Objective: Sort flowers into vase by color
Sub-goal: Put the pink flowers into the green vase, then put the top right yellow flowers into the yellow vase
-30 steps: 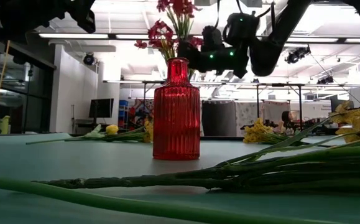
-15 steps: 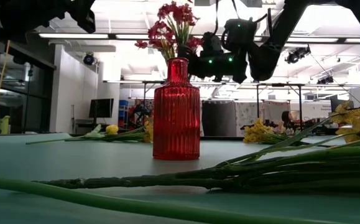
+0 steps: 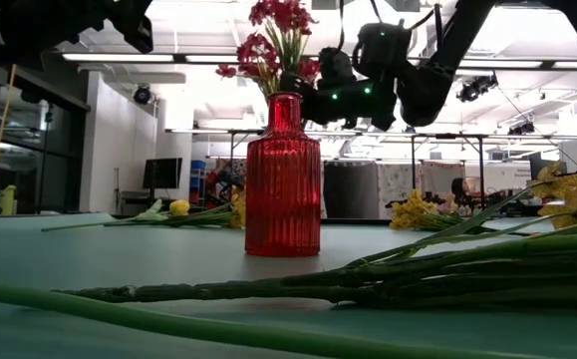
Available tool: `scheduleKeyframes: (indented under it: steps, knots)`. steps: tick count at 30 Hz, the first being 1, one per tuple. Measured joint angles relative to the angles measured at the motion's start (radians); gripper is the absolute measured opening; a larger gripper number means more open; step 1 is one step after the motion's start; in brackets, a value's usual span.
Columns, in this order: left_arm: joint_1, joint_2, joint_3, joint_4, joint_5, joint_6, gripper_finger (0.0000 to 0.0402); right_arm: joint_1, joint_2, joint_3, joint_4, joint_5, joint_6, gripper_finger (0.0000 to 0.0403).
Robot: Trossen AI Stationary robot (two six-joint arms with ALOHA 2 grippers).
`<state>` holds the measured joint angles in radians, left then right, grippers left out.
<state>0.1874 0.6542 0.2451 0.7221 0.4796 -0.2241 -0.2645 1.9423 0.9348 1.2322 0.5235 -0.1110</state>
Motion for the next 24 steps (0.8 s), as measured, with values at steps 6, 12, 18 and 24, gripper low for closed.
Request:
scheduleKeyframes:
  steps: [6, 12, 18, 24]
  knots:
    - [0.000, 0.000, 0.000, 0.000, 0.000, 0.000, 0.0202, 0.011, 0.000, 0.000, -0.038, 0.071, 0.005, 0.0087]
    - [0.000, 0.000, 0.000, -0.001, 0.000, 0.000, 0.0202, 0.025, 0.000, 0.000, -0.057, 0.071, 0.029, 0.0169]
    - [0.000, 0.000, 0.000, -0.003, 0.000, 0.000, 0.0202, 0.030, -0.028, 0.000, -0.219, 0.071, 0.064, 0.0221]
    - [0.000, 0.000, 0.000, -0.007, 0.000, 0.000, 0.0202, 0.030, -0.105, 0.000, -0.402, 0.072, 0.086, 0.0244]
